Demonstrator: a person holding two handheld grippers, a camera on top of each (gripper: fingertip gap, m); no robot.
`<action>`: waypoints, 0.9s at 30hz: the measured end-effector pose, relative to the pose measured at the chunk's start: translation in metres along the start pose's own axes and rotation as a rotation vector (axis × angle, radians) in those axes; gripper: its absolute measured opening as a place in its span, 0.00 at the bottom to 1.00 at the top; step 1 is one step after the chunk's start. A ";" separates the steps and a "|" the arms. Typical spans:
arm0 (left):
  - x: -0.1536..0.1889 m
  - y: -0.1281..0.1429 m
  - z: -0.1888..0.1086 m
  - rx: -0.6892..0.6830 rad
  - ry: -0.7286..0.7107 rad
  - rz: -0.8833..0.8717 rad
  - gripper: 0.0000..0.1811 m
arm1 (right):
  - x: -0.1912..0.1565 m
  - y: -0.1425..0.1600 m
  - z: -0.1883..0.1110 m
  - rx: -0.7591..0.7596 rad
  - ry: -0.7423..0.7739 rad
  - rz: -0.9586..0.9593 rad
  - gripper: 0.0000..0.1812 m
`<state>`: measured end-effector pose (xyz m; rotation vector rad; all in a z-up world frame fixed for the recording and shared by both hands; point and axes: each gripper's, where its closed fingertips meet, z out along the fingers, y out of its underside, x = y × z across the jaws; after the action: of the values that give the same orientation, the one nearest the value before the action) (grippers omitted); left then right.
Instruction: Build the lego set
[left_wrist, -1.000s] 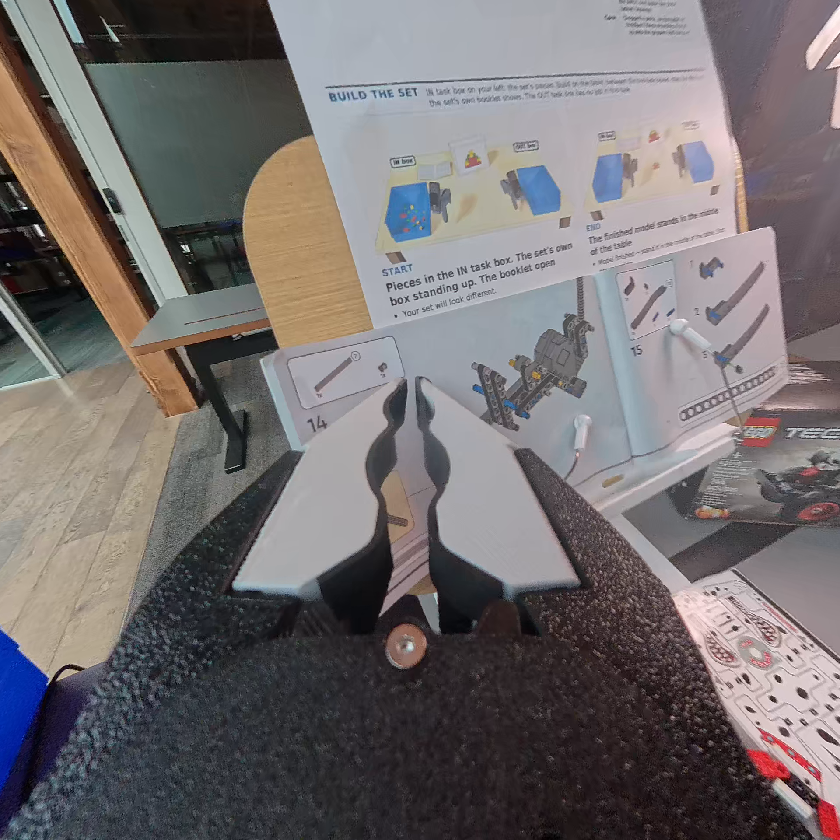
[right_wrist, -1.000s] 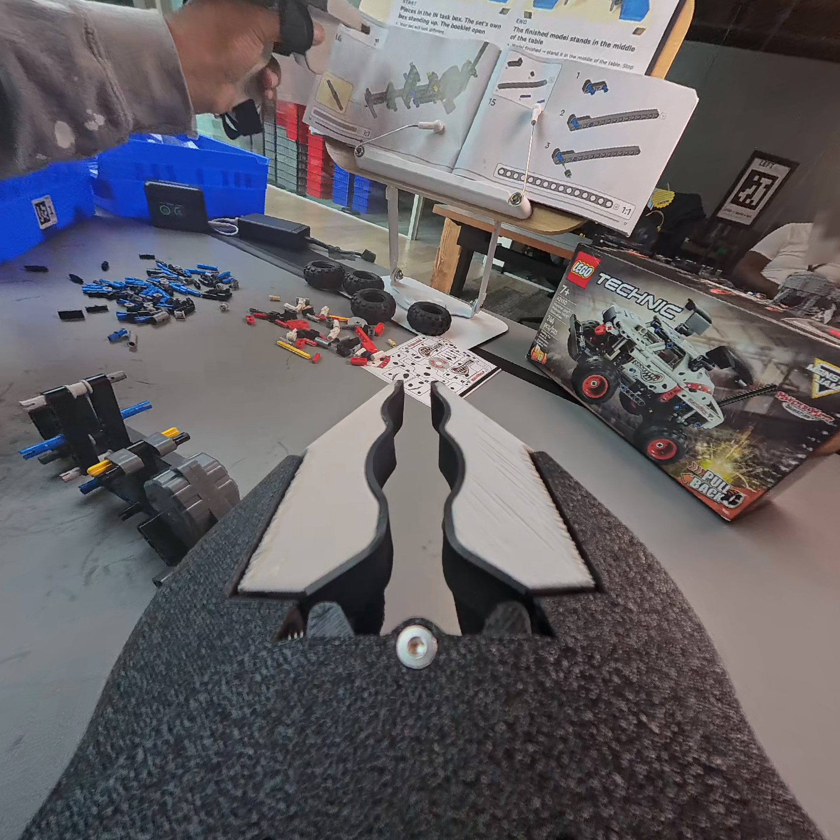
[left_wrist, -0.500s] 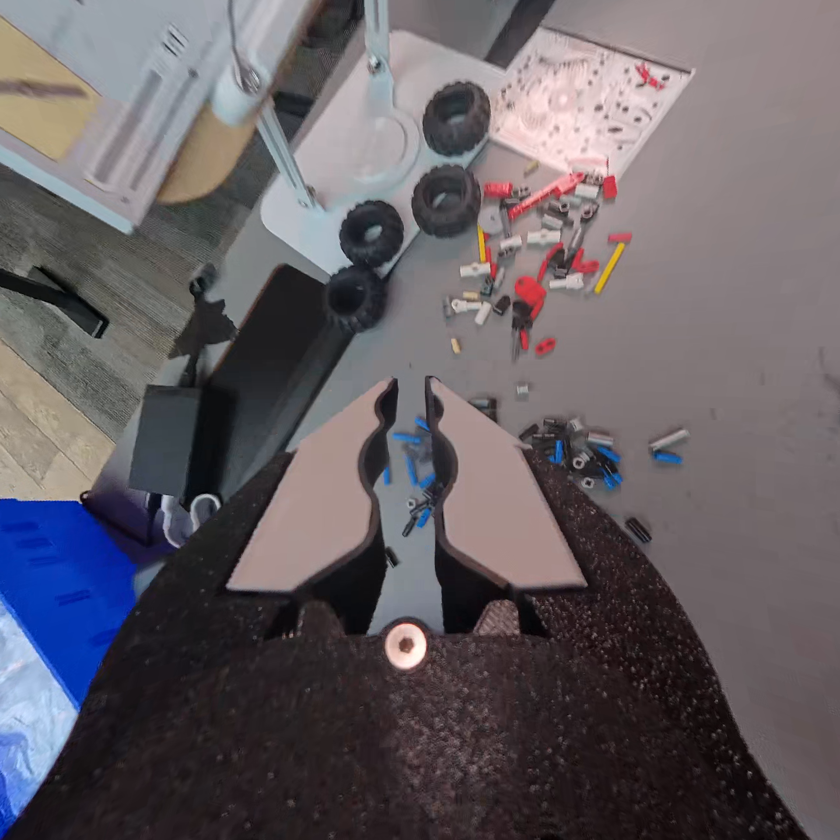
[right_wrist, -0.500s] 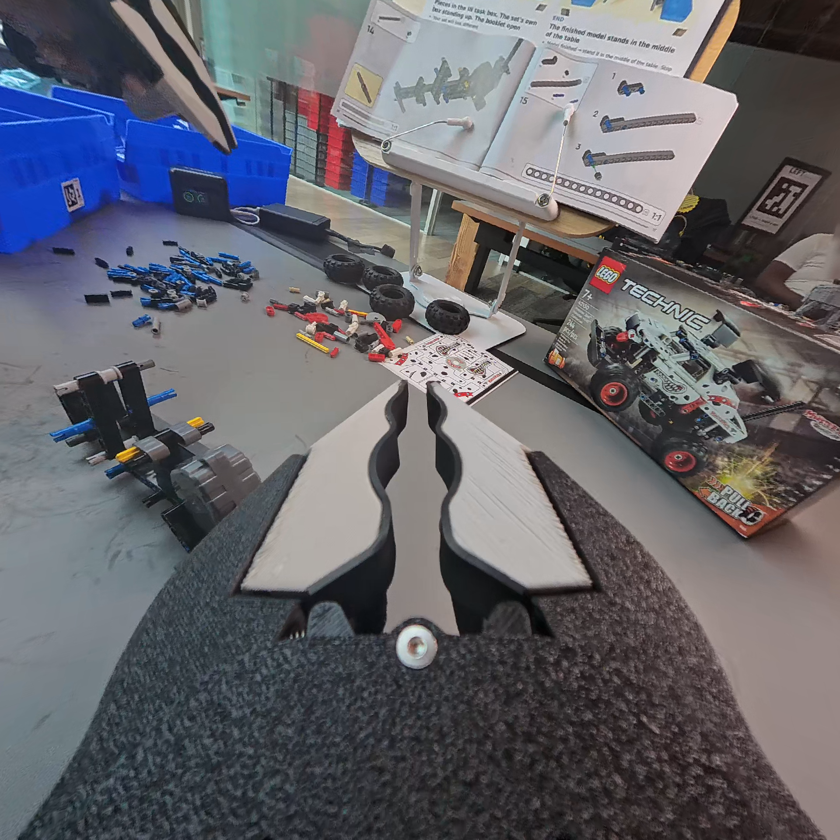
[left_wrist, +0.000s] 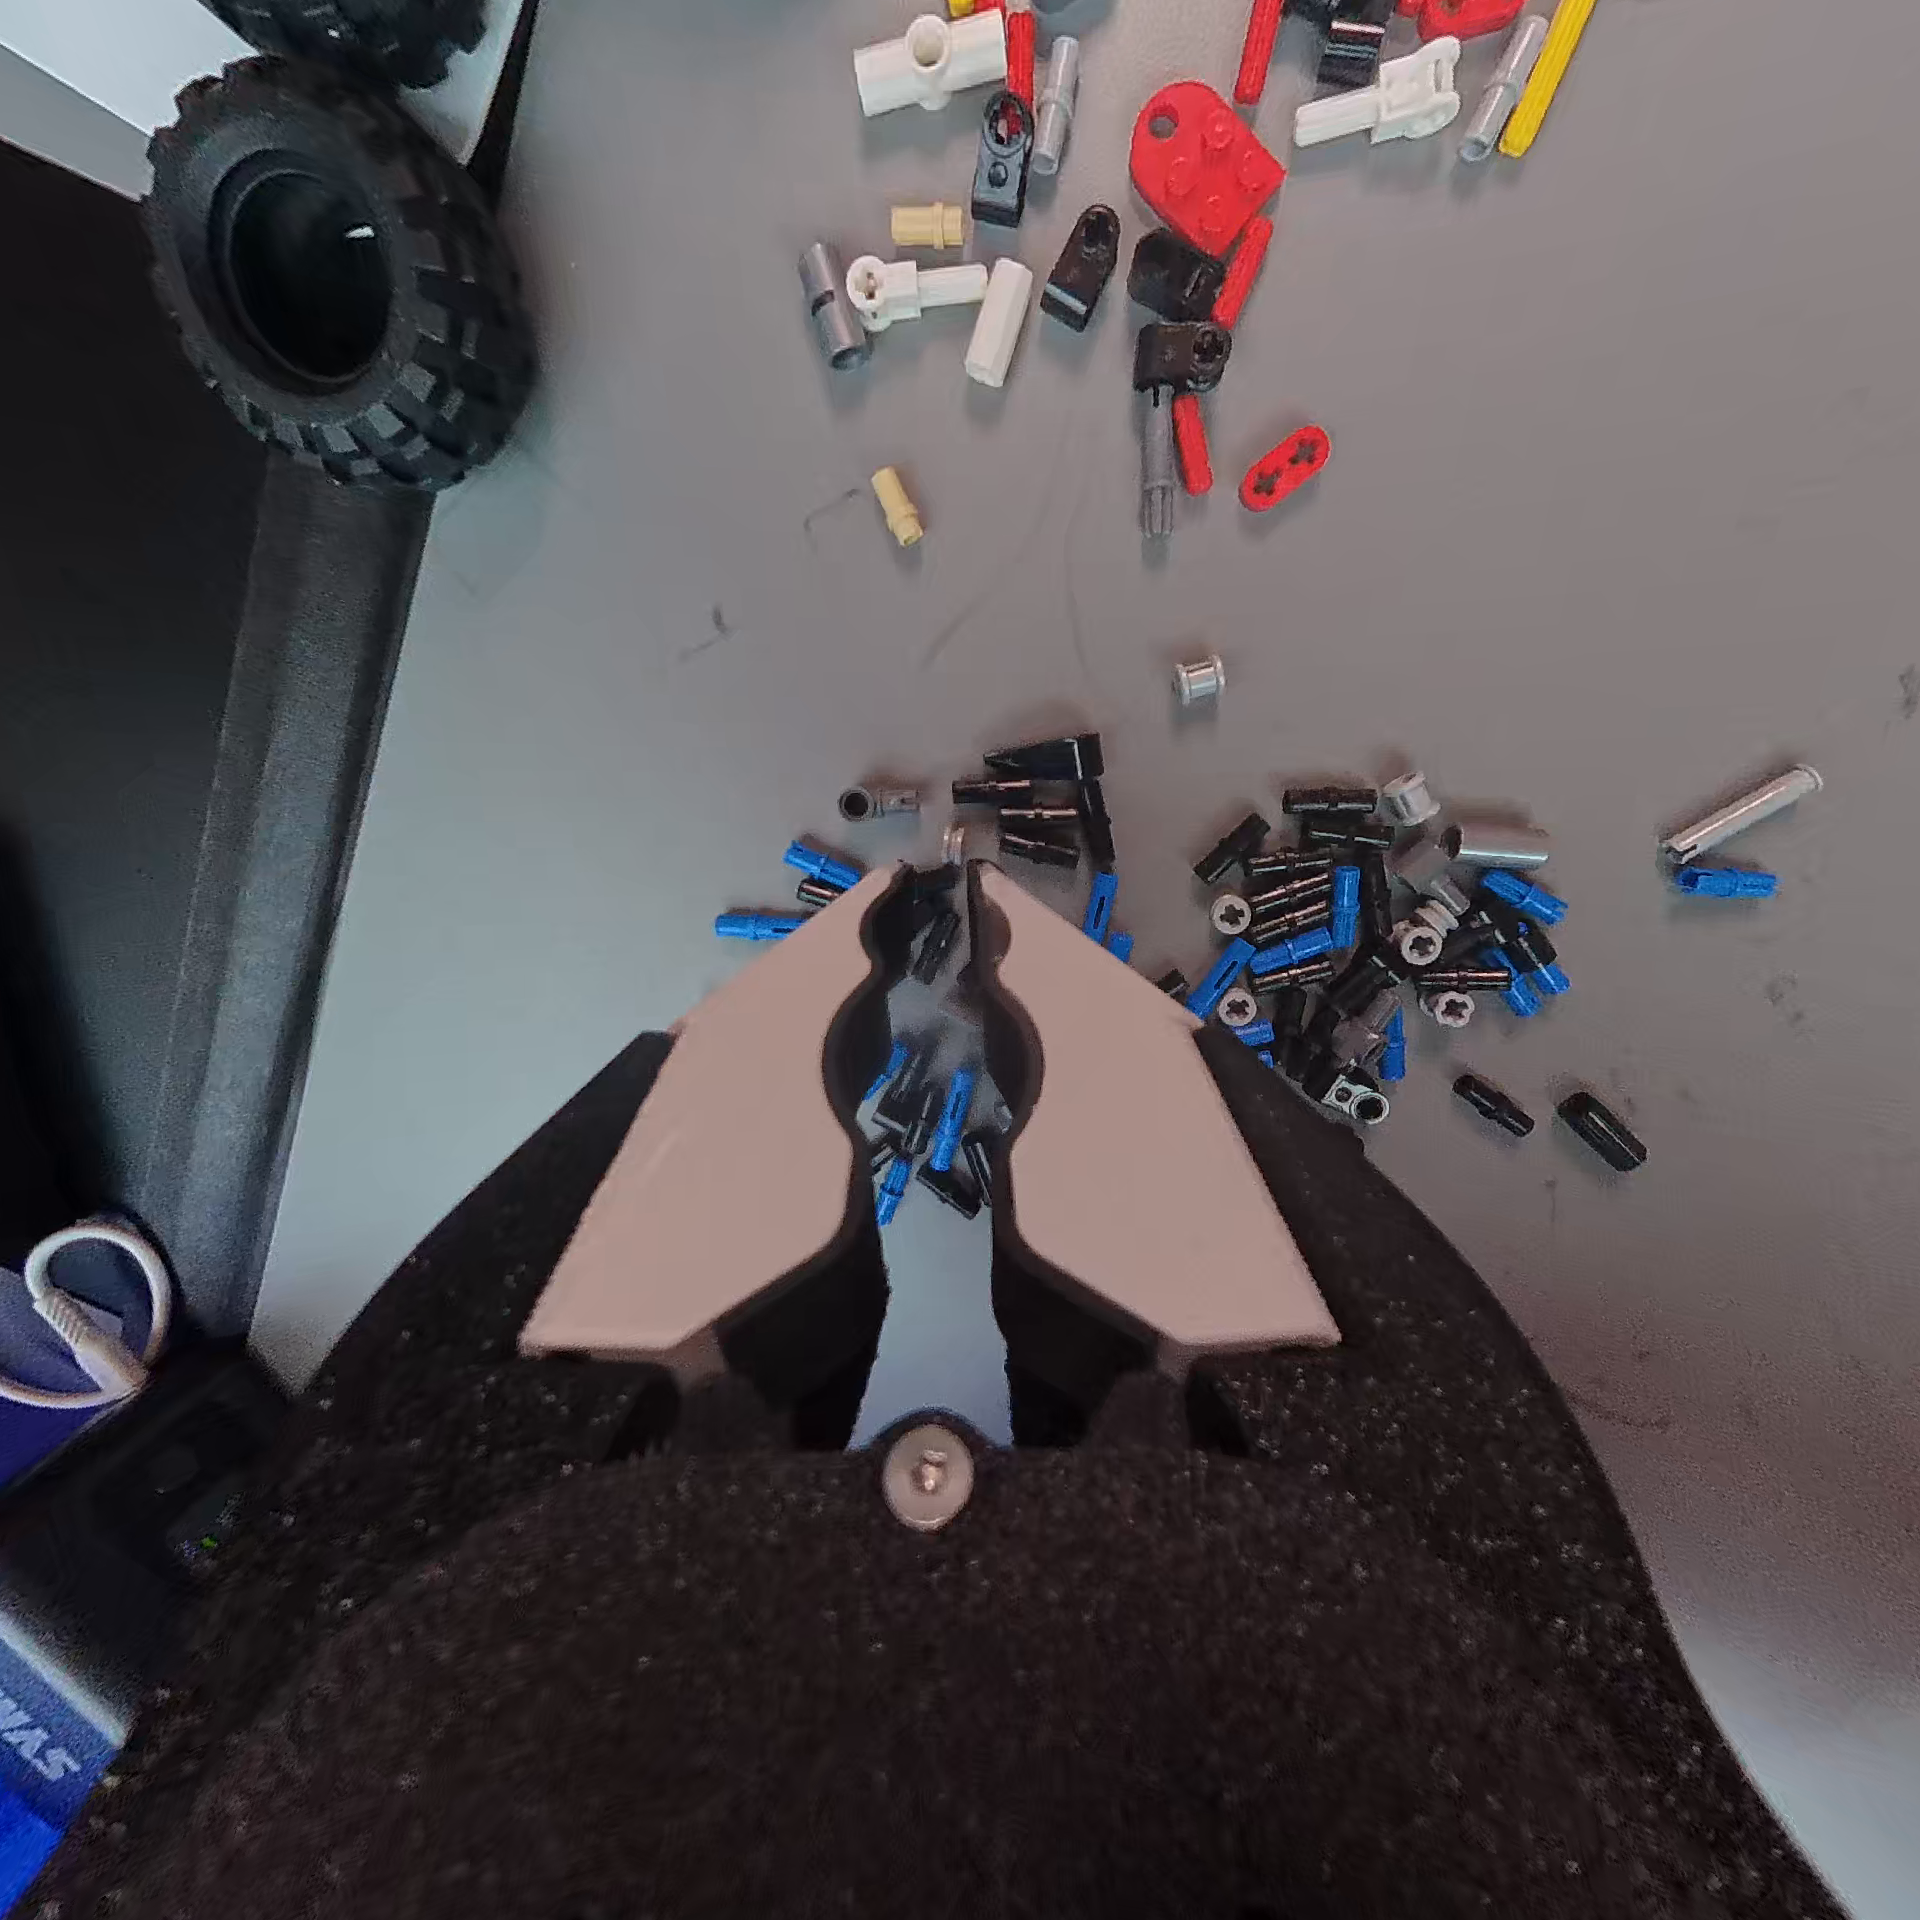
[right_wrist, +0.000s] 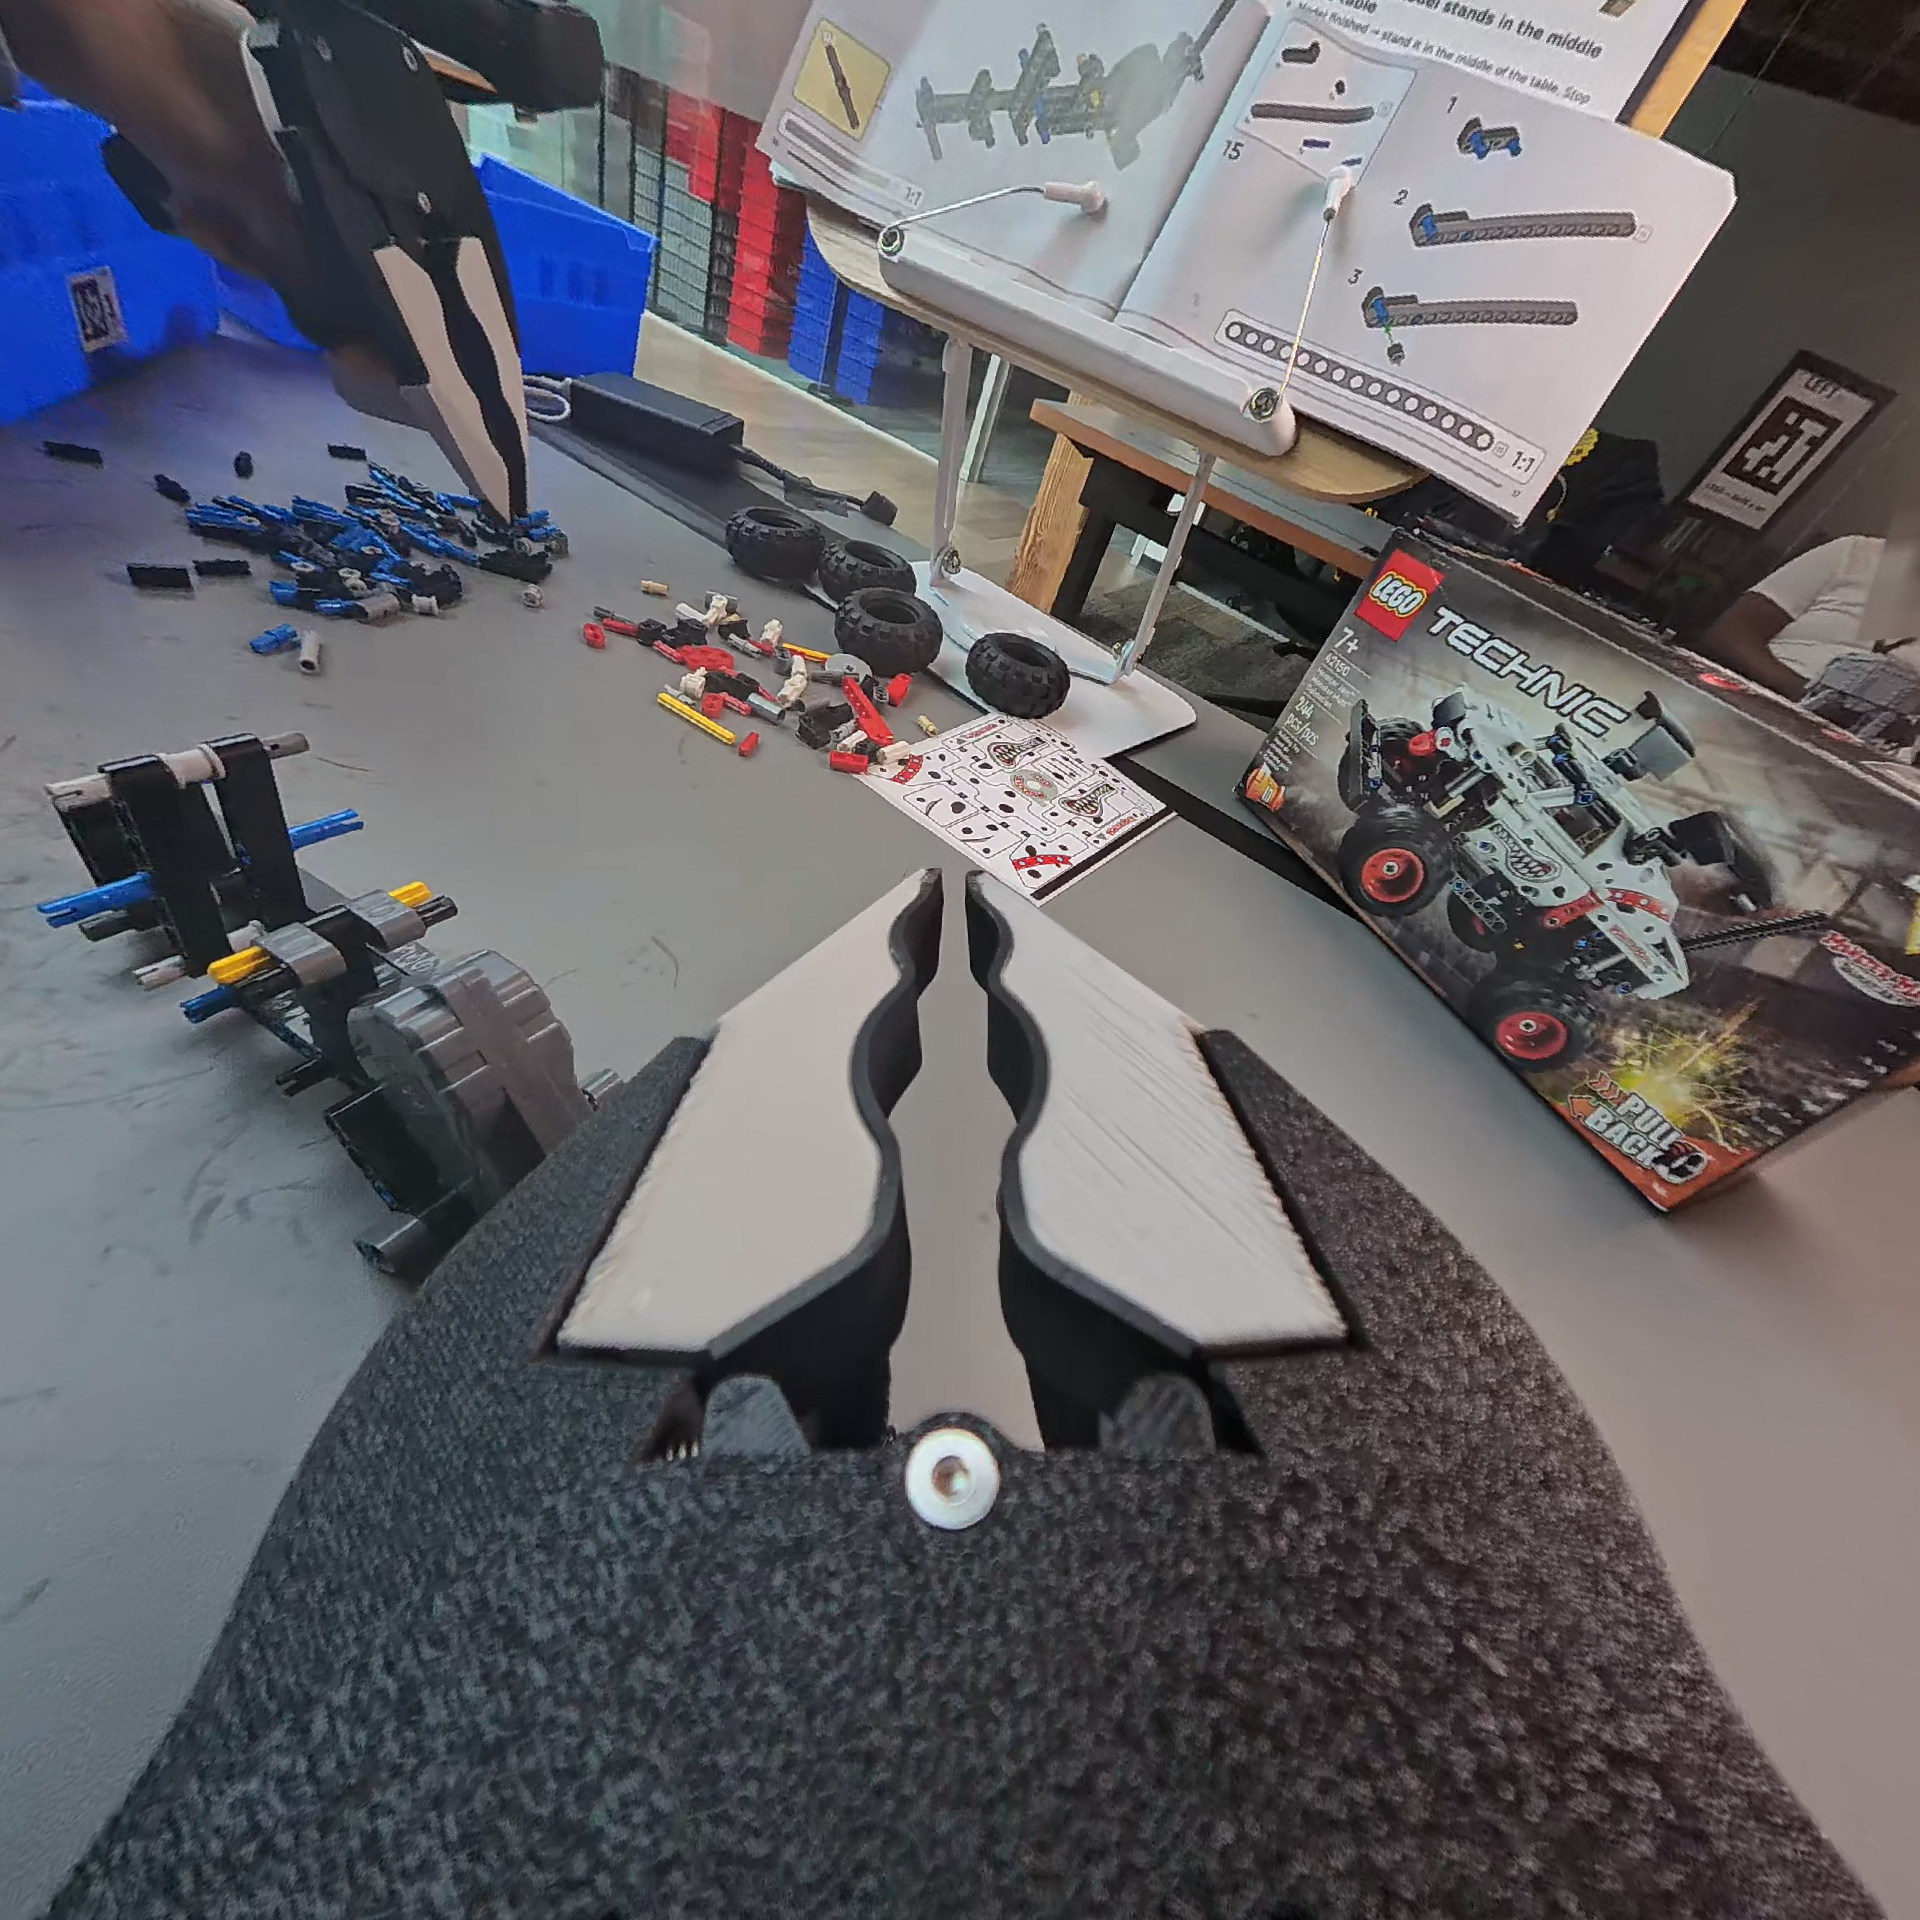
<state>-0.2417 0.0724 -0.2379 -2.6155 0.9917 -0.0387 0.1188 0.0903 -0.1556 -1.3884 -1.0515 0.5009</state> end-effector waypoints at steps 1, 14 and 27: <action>0.001 0.000 0.002 -0.003 0.004 0.003 0.08 | 0.000 0.001 0.000 -0.002 -0.001 -0.003 0.02; 0.007 0.000 0.010 0.011 0.026 0.002 0.07 | 0.000 0.003 0.002 -0.012 0.000 0.000 0.02; 0.009 0.004 0.011 0.010 0.033 0.006 0.02 | 0.001 0.004 0.003 -0.017 0.009 0.005 0.02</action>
<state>-0.2361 0.0673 -0.2509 -2.6108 1.0078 -0.0852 0.1179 0.0939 -0.1590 -1.4074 -1.0479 0.4902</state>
